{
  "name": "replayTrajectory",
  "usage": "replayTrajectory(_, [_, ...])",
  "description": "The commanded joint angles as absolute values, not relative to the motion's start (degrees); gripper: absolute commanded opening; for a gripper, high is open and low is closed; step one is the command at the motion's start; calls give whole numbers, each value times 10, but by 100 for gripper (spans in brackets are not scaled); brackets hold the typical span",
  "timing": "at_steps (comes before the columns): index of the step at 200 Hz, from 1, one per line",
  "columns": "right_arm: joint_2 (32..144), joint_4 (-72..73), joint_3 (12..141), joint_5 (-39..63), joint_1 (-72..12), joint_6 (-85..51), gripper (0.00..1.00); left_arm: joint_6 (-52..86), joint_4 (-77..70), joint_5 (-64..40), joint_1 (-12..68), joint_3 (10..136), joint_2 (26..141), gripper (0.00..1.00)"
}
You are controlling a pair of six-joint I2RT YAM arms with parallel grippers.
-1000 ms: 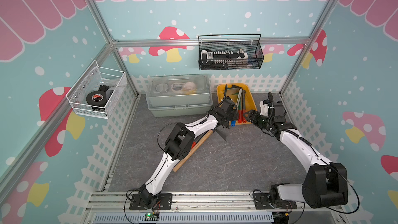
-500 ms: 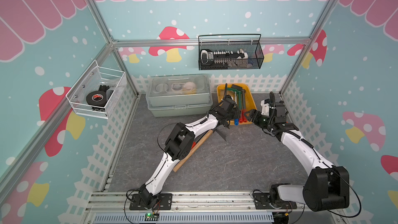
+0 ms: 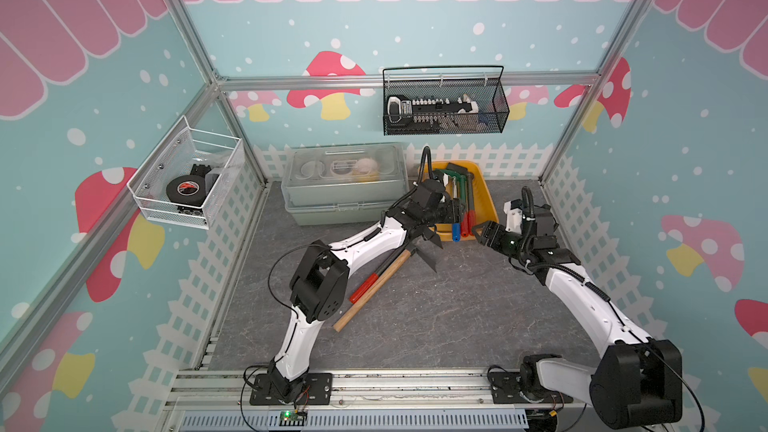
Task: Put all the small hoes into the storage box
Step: Place the hoe in the storage box, then pick up the hoe from the center of the board.
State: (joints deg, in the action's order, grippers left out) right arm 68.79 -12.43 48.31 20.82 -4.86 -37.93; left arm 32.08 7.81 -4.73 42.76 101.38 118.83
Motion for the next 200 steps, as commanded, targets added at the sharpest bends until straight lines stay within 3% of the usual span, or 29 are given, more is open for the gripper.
replayTrajectory(1, [660,-119,465,221,-46,-351,78,270,100,-41,424,973,1143,71])
replayTrajectory(87, [594,-82,391,262,-48,-340,79,206,214,46,421,818,1001,72])
replayTrajectory(200, [584,-91,357,308,-67,-322,80,231,251,102,418,598,855,72])
